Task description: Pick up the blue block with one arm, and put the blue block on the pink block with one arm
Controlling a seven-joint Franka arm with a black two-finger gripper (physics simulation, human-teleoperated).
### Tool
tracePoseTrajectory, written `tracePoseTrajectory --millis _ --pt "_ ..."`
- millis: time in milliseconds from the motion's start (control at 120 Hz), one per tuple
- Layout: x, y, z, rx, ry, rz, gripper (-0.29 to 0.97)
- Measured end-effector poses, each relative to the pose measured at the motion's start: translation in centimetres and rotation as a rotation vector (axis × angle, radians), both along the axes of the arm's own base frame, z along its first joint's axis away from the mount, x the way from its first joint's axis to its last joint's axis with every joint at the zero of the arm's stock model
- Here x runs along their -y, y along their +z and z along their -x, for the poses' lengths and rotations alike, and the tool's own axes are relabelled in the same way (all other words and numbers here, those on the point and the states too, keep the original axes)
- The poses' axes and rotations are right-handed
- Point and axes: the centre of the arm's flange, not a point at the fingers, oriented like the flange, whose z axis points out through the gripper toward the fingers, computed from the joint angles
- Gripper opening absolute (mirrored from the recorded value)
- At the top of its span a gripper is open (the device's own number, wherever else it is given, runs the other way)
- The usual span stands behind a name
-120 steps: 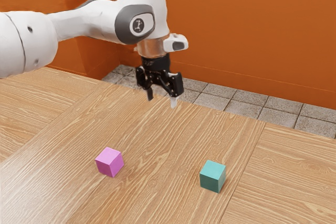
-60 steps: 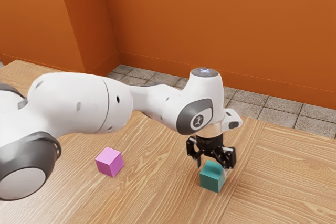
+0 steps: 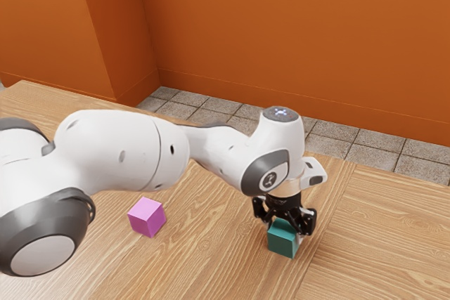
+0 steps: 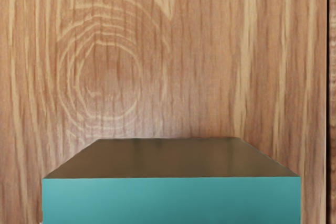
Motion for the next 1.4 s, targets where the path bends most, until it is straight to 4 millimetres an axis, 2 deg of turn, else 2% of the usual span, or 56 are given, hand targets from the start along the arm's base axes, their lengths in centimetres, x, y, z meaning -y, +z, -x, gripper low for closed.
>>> tracePoseTrajectory --millis 250,358,408,467,533,575,642,692,725,758,833,883,1042,1175,1400 --pt "-0.4 0.2 -0.2 0.020 -0.013 -0.033 0.38" --pt "-1.3 1.7 -0.7 0.034 -0.001 -0.036 0.34" --pt "-2.1 3.3 -1.1 0.040 0.014 -0.032 0.32" --pt "-6.2 6.9 -2.3 0.046 0.076 0.000 0.30" --pt "-13.5 10.8 -1.4 0.023 0.137 0.057 0.29" --pt "-18.5 12.0 1.0 0.009 0.176 0.060 0.29" --pt "-25.4 12.0 6.2 -0.010 0.232 0.039 0.28" --pt "-29.8 12.3 7.8 0.004 0.275 0.021 0.28" --pt "-31.6 12.7 8.3 0.019 0.282 0.006 0.28" --pt "-31.6 13.0 8.8 0.029 0.256 -0.006 0.29" --pt "-29.4 12.8 9.7 0.035 0.154 -0.026 0.28" --pt "-28.8 12.5 10.0 0.034 0.113 -0.035 0.28" --pt "-31.0 12.6 10.3 0.024 0.086 -0.048 0.28" --pt "-32.8 11.3 10.3 -0.020 0.080 -0.055 0.28" --pt "-32.9 9.5 10.1 -0.066 0.030 -0.060 0.28"
